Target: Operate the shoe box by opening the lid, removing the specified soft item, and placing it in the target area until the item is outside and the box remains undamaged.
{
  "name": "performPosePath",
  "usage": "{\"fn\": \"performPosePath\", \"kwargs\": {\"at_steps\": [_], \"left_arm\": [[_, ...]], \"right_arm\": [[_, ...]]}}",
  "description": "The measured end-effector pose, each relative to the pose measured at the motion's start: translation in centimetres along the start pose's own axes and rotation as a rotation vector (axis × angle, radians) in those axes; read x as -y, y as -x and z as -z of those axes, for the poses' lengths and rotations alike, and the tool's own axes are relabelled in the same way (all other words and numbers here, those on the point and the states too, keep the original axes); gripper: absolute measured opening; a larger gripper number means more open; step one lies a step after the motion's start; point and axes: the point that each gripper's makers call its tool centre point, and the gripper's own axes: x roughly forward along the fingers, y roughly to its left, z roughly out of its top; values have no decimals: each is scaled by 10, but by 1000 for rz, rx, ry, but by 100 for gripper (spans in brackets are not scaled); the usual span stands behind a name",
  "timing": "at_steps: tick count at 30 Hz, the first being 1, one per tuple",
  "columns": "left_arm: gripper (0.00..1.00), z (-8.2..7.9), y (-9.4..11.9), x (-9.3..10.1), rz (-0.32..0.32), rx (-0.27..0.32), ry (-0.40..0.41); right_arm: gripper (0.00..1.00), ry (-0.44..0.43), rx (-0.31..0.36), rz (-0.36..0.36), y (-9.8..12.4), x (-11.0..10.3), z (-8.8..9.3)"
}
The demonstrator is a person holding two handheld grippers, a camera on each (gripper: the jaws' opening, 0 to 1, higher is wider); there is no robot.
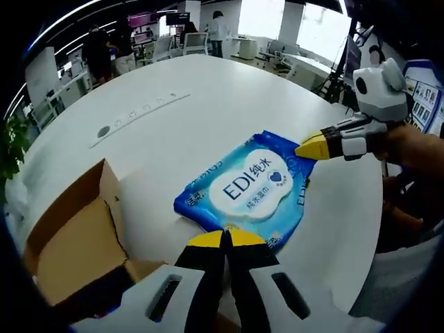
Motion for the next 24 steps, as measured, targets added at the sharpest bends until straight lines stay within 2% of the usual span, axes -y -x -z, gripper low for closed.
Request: {"fn": "performPosePath", "kwargs": {"at_steps": [10, 24], "left_arm": [[0, 4, -2, 6, 26, -21, -34], [2, 6, 3, 8, 17, -23, -113]], "right_arm": [[0, -21, -10, 10, 1, 4, 8], [1, 2, -50, 24, 3, 7, 19]]}}
